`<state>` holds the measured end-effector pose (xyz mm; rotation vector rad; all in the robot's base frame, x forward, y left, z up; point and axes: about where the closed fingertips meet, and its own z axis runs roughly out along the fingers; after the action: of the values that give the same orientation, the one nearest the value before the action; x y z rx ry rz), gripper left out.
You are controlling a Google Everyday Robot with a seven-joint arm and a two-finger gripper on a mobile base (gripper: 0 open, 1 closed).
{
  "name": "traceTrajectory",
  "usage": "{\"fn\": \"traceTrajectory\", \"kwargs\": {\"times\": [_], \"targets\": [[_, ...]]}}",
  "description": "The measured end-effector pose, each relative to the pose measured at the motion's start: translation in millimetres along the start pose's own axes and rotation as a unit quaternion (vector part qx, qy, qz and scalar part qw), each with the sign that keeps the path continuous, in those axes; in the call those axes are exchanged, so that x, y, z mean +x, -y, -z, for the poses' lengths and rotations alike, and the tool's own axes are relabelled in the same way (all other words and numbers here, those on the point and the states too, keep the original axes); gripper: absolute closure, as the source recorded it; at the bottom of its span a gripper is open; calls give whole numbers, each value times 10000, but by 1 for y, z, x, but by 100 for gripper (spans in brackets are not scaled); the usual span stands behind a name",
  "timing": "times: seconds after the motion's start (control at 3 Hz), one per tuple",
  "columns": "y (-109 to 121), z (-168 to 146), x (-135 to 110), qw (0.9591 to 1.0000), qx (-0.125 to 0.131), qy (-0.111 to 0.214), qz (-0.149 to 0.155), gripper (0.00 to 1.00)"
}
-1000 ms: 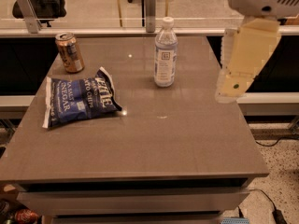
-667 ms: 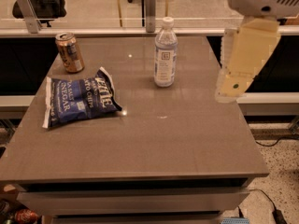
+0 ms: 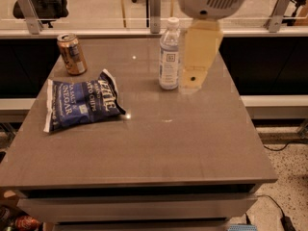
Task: Pick blue chip bag
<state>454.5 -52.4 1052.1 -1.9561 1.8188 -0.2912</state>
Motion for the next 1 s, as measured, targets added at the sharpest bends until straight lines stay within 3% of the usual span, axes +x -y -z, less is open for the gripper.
{"fn": "traceTrajectory", "kwargs": {"times": [1.0], "targets": [[16, -66, -36, 9988, -425, 11, 250, 0]]}}
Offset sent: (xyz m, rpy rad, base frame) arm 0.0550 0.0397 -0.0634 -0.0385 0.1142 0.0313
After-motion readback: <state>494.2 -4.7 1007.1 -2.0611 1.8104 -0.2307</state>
